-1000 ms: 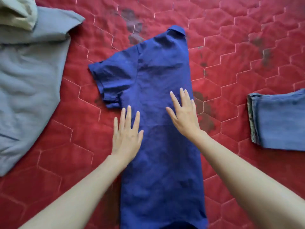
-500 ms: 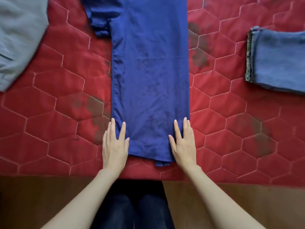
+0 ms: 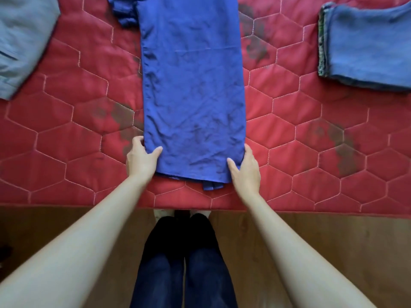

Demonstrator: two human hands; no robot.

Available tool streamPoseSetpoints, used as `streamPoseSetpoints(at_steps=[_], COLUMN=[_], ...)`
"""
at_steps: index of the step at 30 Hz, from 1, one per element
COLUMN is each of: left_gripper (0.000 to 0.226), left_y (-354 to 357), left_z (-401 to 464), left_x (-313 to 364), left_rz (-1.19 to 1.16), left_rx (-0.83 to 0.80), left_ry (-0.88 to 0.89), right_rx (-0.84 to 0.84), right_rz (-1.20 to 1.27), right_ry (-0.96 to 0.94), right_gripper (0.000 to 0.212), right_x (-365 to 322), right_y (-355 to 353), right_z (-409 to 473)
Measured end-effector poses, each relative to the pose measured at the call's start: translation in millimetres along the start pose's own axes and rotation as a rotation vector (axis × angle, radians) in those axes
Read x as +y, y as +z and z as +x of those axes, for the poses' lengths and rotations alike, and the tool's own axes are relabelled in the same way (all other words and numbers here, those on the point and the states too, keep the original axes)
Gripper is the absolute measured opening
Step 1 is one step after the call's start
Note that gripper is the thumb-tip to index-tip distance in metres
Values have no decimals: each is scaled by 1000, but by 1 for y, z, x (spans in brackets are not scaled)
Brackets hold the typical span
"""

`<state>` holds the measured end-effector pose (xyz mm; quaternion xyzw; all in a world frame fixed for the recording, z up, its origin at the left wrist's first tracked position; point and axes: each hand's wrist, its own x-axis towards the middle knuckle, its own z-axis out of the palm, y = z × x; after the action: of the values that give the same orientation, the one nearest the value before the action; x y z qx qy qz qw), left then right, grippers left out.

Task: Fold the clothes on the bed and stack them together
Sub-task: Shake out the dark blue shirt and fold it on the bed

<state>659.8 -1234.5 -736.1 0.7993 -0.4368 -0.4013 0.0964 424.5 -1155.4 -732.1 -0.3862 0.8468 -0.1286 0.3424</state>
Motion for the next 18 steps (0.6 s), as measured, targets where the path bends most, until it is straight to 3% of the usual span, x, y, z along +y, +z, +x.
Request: streamPoseSetpoints(at_steps=[3, 8, 10, 14, 16, 18], left_gripper=[26, 8, 13, 16, 23, 31], left_y=[-5, -35, -40, -29, -27, -27], left_z=[-2, -12, -18, -27, -35, -45], left_x=[9, 11, 0, -36, -43, -42], left_rz=[-12, -370, -299, -135, 50, 257], left_rx=[-64, -98, -97, -199, -112, 62], left_ry=[-7, 75, 99, -93, -94, 16], right_rx=[-29, 151, 118, -26, 49, 183], right_rz=[-77, 269, 278, 89, -35, -105], right_ry=[39, -98, -77, 190, 242, 145], right_gripper=[20, 28, 24, 23, 31, 38], right_x=[-18, -35, -25, 14, 24, 22], right_y=[-6, -29, -29, -9, -2, 3], right_z=[3, -22, -34, -57, -66, -70])
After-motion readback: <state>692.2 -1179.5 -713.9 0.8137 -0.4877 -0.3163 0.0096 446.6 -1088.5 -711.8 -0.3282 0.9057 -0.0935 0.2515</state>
